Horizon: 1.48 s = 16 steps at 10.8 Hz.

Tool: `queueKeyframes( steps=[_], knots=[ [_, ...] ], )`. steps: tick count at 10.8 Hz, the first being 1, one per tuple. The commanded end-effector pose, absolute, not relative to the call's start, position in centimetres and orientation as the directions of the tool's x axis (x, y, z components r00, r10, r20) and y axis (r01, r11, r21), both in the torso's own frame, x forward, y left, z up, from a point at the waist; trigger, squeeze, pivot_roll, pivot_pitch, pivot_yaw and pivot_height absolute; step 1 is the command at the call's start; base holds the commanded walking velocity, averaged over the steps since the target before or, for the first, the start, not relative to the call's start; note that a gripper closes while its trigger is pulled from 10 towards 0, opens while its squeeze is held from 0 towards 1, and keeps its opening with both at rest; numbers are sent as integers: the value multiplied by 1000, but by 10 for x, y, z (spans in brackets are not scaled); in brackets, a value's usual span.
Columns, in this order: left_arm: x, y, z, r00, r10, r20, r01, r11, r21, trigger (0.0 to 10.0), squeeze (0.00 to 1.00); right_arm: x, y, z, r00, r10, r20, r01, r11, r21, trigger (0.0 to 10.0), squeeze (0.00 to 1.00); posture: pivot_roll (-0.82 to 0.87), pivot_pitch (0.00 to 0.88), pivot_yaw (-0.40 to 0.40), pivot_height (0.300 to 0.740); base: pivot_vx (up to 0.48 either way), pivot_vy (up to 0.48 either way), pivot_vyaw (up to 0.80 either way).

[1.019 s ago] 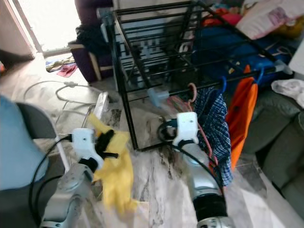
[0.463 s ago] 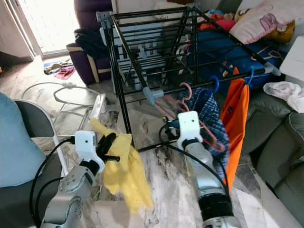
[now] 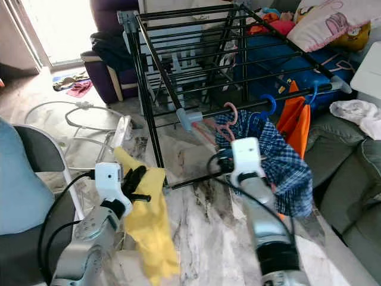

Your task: Hang hanger

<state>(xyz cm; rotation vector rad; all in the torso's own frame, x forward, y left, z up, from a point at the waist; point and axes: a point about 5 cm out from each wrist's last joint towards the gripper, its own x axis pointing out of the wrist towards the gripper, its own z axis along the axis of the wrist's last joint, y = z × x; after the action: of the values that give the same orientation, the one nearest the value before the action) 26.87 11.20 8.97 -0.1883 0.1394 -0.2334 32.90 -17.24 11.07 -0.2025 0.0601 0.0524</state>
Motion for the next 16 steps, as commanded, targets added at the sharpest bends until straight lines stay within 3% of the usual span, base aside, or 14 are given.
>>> queueKeyframes(
  steps=[1, 4, 7, 12, 16],
  knots=[
    [266, 122, 96, 974, -203, -99, 183, 966, -181, 10000, 0, 333, -185, 117, 998, 22, -66, -35, 978, -206, 10000, 0, -74, 2, 2, 740, 0, 0, 0],
    [257, 127, 93, 972, -197, -126, 174, 970, -173, 10000, 0, 347, -203, 123, 993, 15, -118, -44, 968, -249, 10000, 0, -57, 37, -6, 740, 0, 0, 0],
    [263, 125, 95, 969, -206, -135, 182, 969, -169, 10000, 0, 363, -199, 119, 969, 79, -233, -129, 970, -206, 10000, 0, -77, 37, 4, 740, 0, 0, 0],
    [265, 125, 96, 965, -222, -142, 199, 967, -161, 10000, 0, 357, -191, 93, 925, 135, -356, -193, 972, -131, 10000, 0, -66, 34, 18, 740, 0, 0, 0],
    [268, 122, 96, 962, -232, -144, 209, 965, -160, 10000, 0, 358, -197, 91, 923, 116, -368, -179, 973, -143, 10000, 0, -71, 20, 20, 740, 0, 0, 0]
  ],
)
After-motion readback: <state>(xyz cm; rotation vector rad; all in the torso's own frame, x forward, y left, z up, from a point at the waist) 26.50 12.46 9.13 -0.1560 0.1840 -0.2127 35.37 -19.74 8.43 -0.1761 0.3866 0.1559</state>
